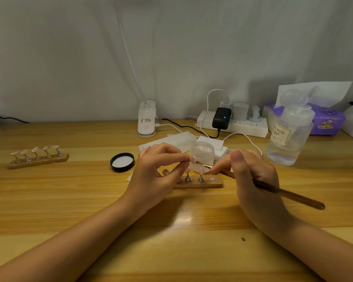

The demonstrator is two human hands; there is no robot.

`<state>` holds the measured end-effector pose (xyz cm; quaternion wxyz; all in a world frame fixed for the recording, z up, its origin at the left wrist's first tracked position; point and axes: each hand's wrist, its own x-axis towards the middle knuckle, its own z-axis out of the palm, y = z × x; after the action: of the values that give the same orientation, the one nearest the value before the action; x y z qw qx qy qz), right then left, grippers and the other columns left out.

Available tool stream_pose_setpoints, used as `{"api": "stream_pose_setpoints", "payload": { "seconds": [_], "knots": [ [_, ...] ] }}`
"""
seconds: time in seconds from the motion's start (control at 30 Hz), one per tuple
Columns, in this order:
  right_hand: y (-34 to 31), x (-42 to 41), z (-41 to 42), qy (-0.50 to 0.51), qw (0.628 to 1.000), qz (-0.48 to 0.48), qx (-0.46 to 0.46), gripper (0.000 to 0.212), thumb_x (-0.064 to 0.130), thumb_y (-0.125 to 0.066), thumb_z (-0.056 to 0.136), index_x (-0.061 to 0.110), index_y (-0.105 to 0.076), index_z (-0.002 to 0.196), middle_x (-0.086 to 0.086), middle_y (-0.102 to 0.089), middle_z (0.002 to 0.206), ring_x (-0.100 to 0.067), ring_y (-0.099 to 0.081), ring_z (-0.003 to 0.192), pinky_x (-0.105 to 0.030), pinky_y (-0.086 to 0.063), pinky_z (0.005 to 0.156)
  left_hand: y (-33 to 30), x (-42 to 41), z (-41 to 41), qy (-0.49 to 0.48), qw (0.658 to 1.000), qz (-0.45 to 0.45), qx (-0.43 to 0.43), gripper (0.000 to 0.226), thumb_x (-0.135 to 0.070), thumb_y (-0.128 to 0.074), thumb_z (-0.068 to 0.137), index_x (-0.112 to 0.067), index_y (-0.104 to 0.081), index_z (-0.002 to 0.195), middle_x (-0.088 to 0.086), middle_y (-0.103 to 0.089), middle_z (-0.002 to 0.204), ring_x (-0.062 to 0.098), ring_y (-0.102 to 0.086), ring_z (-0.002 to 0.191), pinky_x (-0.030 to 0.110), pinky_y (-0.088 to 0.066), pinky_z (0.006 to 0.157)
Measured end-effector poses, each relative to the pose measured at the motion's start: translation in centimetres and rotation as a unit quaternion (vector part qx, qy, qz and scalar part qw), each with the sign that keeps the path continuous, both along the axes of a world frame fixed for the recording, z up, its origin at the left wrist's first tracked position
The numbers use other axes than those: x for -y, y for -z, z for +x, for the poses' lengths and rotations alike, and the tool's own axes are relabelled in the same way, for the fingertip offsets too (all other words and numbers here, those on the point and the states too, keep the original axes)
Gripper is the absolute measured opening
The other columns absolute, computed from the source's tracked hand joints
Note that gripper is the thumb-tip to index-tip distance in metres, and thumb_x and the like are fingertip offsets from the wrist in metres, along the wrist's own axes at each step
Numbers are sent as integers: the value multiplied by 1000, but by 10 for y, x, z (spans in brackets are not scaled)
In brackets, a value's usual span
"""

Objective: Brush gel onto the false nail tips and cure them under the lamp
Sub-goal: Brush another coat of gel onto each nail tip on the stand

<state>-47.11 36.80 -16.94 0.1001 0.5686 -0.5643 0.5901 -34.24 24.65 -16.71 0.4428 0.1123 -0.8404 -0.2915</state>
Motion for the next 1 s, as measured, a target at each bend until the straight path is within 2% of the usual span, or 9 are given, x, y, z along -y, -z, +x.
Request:
{"api": "stream_pose_setpoints", "payload": {
  "seconds": [0.07, 0.2, 0.27, 0.33, 0.4, 0.5, 0.67, 0.87, 1.0],
  "knots": [
    [-1, 1, 1, -6, 1000, 7, -4, 40, 44, -28, 95, 29, -60, 75, 24, -58, 77, 5, -57, 82, -34, -43, 81, 0, 0, 0, 3, 1000, 7, -3, 22, -13, -70, 77, -25, -69, 94, -5, -63, 84, 12, -57, 84, 57, -41, 79],
    [0, 2, 3, -18, 999, 27, -22, 48, 45, -29, 95, 21, -66, 75, 15, -63, 75, -1, -59, 81, -33, -40, 83, 0, 1, 1, 16, 1000, 22, -7, 22, -15, -68, 75, -25, -68, 94, -5, -64, 86, 15, -59, 84, 58, -43, 77],
    [0, 0, 2, -15, 1000, 27, 0, 45, 42, -32, 94, 23, -65, 72, 17, -63, 72, 0, -59, 80, -34, -41, 84, 0, 1, 1, 17, 1000, 23, -10, 22, -19, -66, 74, -24, -68, 96, -5, -64, 86, 15, -59, 84, 55, -44, 78],
    [0, -1, 1, -14, 999, 26, 41, 40, 37, -33, 92, 27, -63, 69, 16, -64, 68, 2, -59, 79, -41, -44, 83, -1, 1, 1, 16, 1000, 21, -14, 22, -20, -66, 74, -24, -68, 95, -7, -64, 85, 10, -58, 83, 48, -45, 79],
    [-1, -2, 1, -16, 997, 27, 68, 39, 36, -31, 91, 28, -62, 68, 12, -65, 75, -1, -60, 79, -48, -45, 82, -1, 1, 0, 17, 1000, 14, -19, 21, -20, -67, 73, -23, -68, 93, -8, -63, 83, 7, -57, 81, 35, -46, 78],
    [-2, -1, 3, -12, 999, 13, 27, 36, 36, -32, 94, 30, -60, 73, 13, -63, 72, -2, -59, 80, -47, -46, 79, -1, 1, 0, 18, 999, 10, -25, 20, -18, -68, 72, -22, -68, 92, -7, -63, 82, 7, -57, 80, 27, -46, 72],
    [1, 3, 4, -11, 999, 10, -36, 53, 44, -27, 96, 17, -66, 73, 16, -60, 74, -5, -58, 77, -37, -43, 78, -2, 1, 0, 23, 999, 9, -29, 21, -18, -66, 72, -21, -67, 92, -8, -62, 83, 8, -57, 79, 28, -48, 69],
    [0, -1, 1, -15, 996, 26, 79, 39, 37, -33, 91, 27, -63, 68, 11, -65, 74, -6, -61, 78, -50, -46, 81, -3, 0, 0, 21, 999, 22, -35, 21, -20, -67, 71, -19, -68, 92, -3, -64, 82, 10, -58, 78, 38, -49, 70],
    [-2, 0, 4, -19, 999, 20, 42, 38, 39, -31, 94, 30, -61, 72, 11, -63, 72, -7, -60, 78, -49, -47, 78, -4, 0, 0, 22, 999, 14, -34, 19, -18, -67, 71, -19, -68, 91, -4, -63, 81, 10, -58, 76, 36, -49, 68]
  ]
}}
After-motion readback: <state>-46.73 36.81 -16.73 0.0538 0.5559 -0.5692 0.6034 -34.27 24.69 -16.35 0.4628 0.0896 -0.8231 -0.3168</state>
